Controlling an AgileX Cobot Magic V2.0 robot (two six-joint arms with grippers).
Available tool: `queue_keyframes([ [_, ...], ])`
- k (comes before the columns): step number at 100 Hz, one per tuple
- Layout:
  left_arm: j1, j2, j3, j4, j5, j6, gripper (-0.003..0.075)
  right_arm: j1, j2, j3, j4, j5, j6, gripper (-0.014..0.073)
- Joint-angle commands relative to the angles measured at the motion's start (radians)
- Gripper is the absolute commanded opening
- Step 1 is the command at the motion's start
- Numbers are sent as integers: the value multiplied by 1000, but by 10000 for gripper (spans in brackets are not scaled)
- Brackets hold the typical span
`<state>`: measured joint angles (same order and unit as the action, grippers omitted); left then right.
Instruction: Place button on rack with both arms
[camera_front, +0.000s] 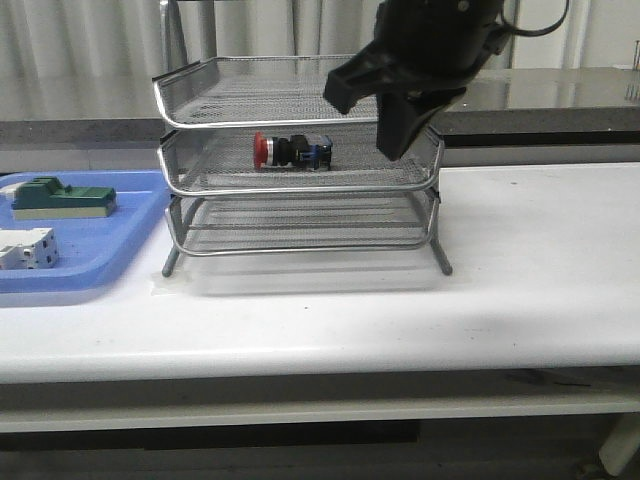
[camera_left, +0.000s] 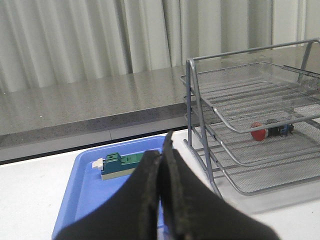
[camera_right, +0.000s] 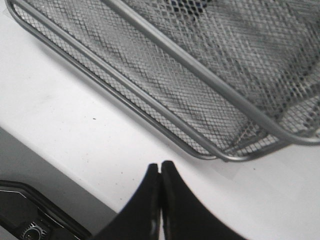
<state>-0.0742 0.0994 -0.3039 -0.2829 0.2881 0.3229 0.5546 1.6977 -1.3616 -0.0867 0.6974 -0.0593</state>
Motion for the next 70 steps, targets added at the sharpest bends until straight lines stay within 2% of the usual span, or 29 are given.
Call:
queue_keyframes([
  [1,1,11,-26,-15,-77,-9,-20,-21,-109,19,-29,-44,16,-56],
  [19,1,11,-26,-15,-77,-9,-20,-98,-267,149,-36,-89,59,-56],
  [52,1,11,-26,-15,-77,-9,-20,-313,-623,417,-41,-148,101,-56],
  [70,1,11,-26,-15,-77,-9,-20,-382,-844,571,-41,-200,120,-56],
])
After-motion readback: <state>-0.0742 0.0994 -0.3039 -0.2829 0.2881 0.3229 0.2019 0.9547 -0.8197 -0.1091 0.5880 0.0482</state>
